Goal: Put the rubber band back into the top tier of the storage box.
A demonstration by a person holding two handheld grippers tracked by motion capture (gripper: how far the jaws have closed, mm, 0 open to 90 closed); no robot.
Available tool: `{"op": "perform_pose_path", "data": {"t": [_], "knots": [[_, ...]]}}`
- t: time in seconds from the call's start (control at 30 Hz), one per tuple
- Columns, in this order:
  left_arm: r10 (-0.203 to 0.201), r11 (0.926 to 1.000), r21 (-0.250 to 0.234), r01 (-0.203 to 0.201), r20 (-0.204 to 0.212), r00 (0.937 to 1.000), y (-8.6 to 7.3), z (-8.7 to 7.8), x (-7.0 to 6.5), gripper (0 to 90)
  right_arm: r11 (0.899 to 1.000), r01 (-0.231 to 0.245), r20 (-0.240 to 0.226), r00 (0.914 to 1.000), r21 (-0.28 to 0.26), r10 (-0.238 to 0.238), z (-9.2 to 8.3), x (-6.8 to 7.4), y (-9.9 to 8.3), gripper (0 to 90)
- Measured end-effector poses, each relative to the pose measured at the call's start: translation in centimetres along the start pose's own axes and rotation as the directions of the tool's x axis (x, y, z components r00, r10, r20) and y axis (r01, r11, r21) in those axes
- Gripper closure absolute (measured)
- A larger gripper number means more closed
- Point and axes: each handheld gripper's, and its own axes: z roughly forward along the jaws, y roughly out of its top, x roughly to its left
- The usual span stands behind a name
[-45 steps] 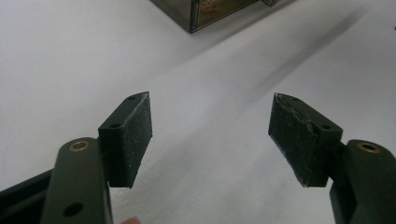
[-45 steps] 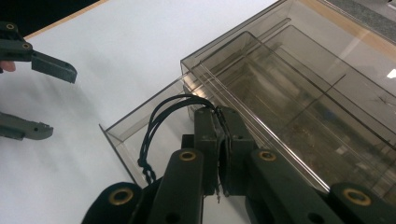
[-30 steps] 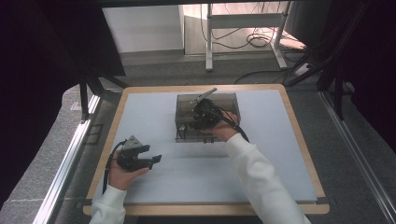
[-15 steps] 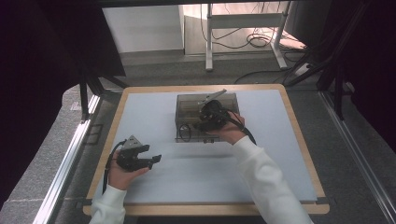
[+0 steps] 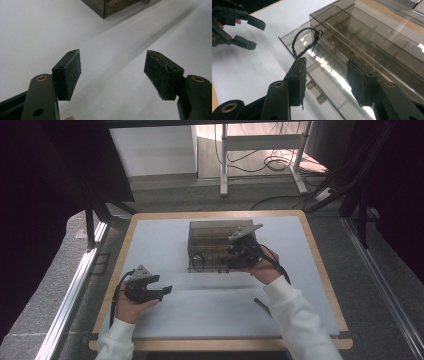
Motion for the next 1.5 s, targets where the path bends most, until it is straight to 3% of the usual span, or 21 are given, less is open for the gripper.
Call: {"op": "perform_pose_path", "data": {"t": [1.03,1.5], "knots": [[0.001,0.9999,0.011,-0.001,0.002,1.0,0.0,0.2,0.0,29.7,0.998,-0.059,0.038,0.9975,-0.019,0.059,-4.5,-0.7,-6.9,48.9],[0.005,0.9999,0.014,-0.005,0.0,1.0,0.0,0.2,0.0,29.6,0.997,-0.083,0.051,0.9953,0.0,0.083,-5.3,-0.8,-9.8,48.2]]}}
